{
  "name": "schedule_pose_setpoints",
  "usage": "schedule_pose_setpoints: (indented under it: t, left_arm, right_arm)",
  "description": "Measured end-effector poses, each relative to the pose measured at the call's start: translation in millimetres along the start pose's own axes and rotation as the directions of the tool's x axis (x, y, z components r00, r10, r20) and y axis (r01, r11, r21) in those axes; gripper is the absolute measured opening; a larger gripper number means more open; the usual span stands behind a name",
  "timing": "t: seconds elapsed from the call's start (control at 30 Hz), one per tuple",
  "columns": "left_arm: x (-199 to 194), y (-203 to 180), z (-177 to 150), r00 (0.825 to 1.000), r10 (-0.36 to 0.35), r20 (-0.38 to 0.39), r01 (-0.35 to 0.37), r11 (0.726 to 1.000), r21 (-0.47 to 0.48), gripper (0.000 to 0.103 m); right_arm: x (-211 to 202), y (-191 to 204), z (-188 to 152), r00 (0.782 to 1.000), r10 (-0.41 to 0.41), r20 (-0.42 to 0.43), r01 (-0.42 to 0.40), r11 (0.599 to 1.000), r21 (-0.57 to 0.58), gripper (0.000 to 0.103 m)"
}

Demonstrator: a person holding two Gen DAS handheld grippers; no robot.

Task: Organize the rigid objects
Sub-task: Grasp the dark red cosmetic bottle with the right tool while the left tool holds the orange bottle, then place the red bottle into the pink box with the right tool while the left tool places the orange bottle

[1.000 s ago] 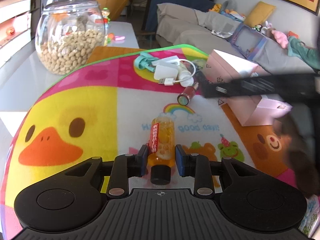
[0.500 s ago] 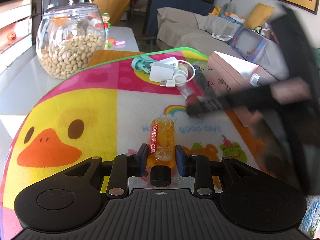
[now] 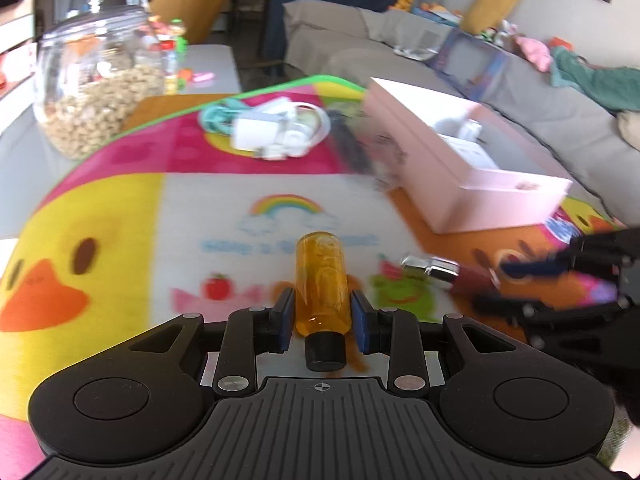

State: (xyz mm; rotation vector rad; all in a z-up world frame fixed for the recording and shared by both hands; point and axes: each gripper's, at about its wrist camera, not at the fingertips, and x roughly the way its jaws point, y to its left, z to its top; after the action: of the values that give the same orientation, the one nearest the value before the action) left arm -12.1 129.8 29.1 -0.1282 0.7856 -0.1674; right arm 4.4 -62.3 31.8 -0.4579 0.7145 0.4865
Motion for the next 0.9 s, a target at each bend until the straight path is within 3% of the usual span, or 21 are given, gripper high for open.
schedule_pose_setpoints:
  t: [0.07,0.1,0.13,0.23,0.33,0.4,0.47,0.67,0.9]
  left_arm:
    - [3,-10,-1,1.0,-0.019,-0.008,0.019,1.0,0.014,0.033]
    - [5,-15,-1,1.0,-0.024,-0.009,0.024,0.999,0.021,0.033]
    - [6,-19,-1,1.0,-0.024,-0.011,0.025,0.999,0.027,0.033]
    - [9,-25,-1,1.0,-0.007,-0.007,0.007,0.999,0.036,0.033]
    - [9,-22,-3,1.0,-0.017,-0.004,0.017,1.0,0.023,0.033]
    - [8,-18,-4,0.999,-0.033,0.006,0.033,0.999,-0.005,0.033]
    - [7,-15,-7,0.998,-0.049,0.024,0.05,0.998,-0.032,0.033]
    - [-1,-8,-11,0.996,-0.081,0.028,0.082,0.997,0.0,0.032]
    - [-9,-7,-20,0.998,-0.003,0.056,0.001,1.0,0.029,0.032]
  right_arm:
    - [1,-5,-10,0.979,-0.203,0.031,0.204,0.978,-0.036,0.048]
    - [0,-9,-14,0.968,-0.247,0.035,0.248,0.968,-0.027,0.049]
    - [-1,-15,-17,0.971,-0.237,0.03,0.237,0.971,0.004,0.052]
    - [-7,-31,-24,0.997,-0.077,0.019,0.074,0.986,0.148,0.064]
    - [-8,-35,-30,0.997,0.068,0.039,-0.075,0.971,0.227,0.067]
    - [-5,-32,-30,0.992,0.114,0.056,-0.124,0.958,0.26,0.072]
    - [0,-29,-26,0.989,0.132,0.07,-0.146,0.952,0.269,0.079]
    - [23,-27,1,0.981,0.17,0.098,-0.194,0.911,0.363,0.079]
    - [41,-4,22,0.983,0.163,0.088,-0.183,0.929,0.322,0.085]
